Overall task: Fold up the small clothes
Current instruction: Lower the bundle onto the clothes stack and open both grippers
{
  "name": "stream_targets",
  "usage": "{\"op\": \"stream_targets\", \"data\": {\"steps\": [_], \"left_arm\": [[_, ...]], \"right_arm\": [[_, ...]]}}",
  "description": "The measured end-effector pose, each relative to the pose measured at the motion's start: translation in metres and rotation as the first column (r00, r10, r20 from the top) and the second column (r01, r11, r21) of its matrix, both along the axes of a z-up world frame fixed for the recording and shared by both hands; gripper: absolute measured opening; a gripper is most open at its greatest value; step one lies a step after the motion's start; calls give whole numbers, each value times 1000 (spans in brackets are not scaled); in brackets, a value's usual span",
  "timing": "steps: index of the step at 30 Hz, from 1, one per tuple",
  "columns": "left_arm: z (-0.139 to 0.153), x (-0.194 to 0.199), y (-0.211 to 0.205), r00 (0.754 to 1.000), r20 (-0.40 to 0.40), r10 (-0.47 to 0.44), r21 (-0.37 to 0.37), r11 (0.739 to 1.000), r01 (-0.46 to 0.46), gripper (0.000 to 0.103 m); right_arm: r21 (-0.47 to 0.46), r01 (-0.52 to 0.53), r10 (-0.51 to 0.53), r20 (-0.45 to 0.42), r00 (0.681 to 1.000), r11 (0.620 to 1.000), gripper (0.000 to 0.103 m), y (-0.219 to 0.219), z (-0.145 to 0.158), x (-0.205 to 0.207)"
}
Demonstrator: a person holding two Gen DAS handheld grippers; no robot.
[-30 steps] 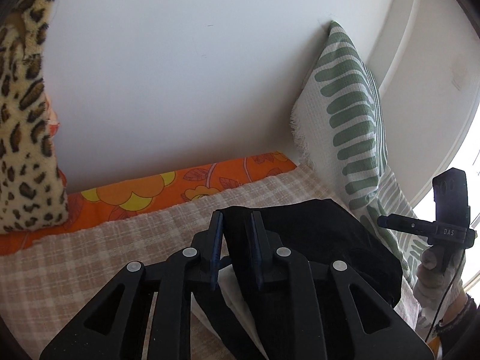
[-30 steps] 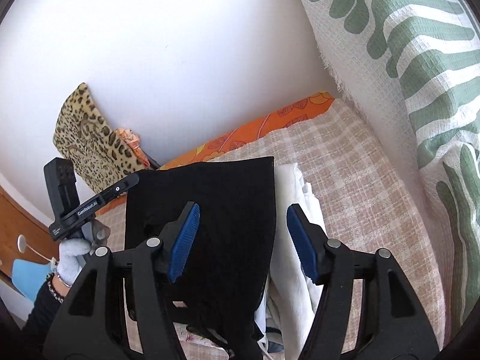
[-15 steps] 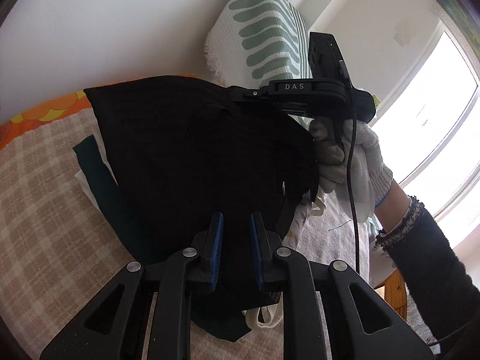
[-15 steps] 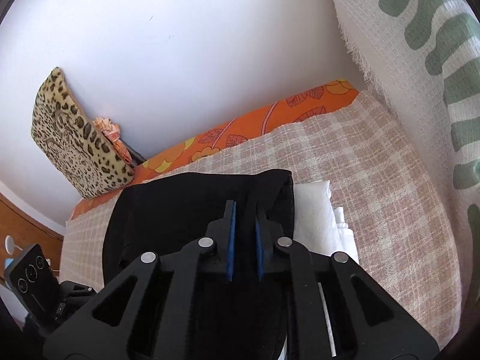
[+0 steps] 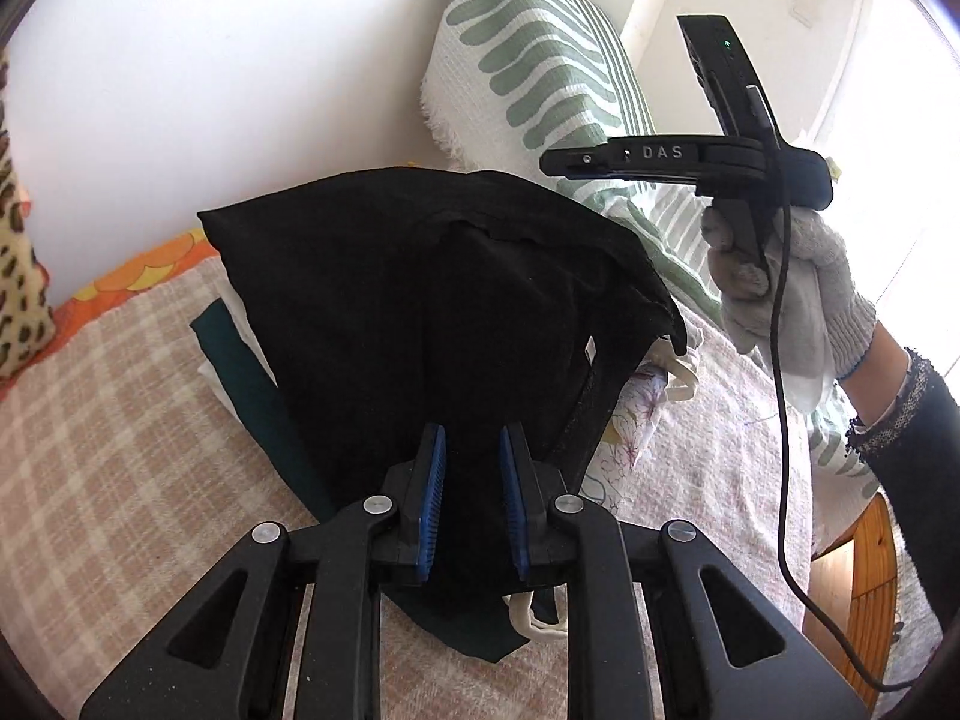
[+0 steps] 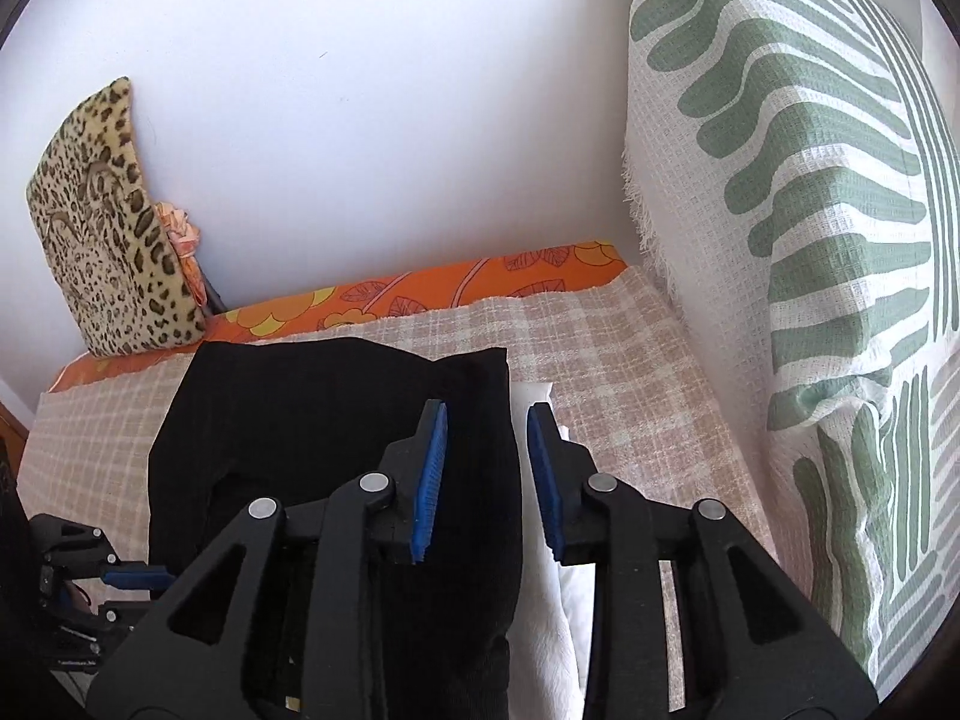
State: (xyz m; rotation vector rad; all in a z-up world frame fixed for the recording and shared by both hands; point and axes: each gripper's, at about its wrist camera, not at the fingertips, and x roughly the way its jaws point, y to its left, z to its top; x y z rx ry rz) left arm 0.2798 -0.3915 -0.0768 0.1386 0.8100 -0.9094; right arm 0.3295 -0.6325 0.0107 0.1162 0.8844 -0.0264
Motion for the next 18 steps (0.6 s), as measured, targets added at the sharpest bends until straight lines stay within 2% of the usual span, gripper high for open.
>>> {"op": "stream_targets", "data": {"steps": [3,6,7,9,13,15,18], "left_arm": [[9,-10,2,997,73,30,34,999,-33,34],[16,-19,4,994,107,38,42,998,-42,34],[18,-23,5,992,117,40,43,998,-45,36],[23,-29,6,991,124,47,43,998,-52,47],[34,-45,12,986,158,58,41,997,-66,50],[41,-54,16,982,173,69,39,996,-76,59],[52,-67,25,980,180,85,16,996,-89,64]], "right_arm": [[-50,-27,29,35,999,998,29,11,3,-39],[-87,-70,71,16,997,994,30,25,-3,-68],[-107,-80,81,0,997,991,29,29,-7,-74],[-138,-93,86,-58,995,986,29,36,-20,-81],[-164,-80,56,-150,987,983,29,40,-38,-95],[-161,-63,40,-147,988,985,29,39,-33,-106],[-120,-35,20,-120,993,992,30,42,-13,-124]]}}
